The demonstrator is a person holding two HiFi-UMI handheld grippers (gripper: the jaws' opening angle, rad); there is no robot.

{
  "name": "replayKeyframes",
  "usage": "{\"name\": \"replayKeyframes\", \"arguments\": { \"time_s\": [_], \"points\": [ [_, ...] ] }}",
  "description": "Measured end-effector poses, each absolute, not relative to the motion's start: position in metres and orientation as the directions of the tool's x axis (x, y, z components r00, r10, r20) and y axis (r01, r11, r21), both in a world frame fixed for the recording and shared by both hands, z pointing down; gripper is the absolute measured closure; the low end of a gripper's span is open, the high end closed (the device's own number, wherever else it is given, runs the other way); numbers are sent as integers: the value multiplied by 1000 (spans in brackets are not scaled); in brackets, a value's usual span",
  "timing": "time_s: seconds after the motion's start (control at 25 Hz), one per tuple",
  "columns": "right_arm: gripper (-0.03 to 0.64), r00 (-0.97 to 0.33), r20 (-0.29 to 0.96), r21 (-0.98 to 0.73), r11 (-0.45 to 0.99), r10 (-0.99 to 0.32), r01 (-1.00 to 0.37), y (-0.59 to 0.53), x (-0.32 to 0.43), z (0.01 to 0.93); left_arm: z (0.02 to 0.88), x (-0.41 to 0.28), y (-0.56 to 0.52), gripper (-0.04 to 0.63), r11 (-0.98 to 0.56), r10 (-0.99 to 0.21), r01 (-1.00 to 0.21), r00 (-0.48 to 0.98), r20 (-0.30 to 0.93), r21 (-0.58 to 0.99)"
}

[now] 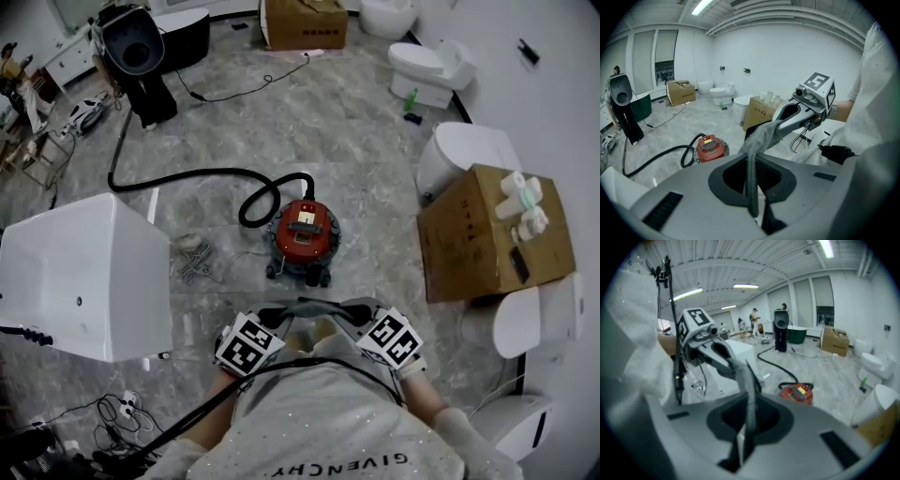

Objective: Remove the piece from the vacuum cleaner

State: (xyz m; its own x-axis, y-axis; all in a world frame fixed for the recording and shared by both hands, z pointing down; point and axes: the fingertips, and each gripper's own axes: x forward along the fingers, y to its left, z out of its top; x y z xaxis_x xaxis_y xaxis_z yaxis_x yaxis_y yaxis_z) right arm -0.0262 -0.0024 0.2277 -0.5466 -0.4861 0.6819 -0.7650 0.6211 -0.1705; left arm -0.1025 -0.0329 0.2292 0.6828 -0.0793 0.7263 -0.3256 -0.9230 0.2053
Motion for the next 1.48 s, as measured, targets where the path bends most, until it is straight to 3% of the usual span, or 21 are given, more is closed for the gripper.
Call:
{"name": "replayKeyframes", "arguments": {
  "time_s": [1.48],
  "points": [
    [589,-533,727,-148,659,-433,-737,3,-32,199,203,-105,-32,563,-914,-77,-341,679,730,221]
  ]
}}
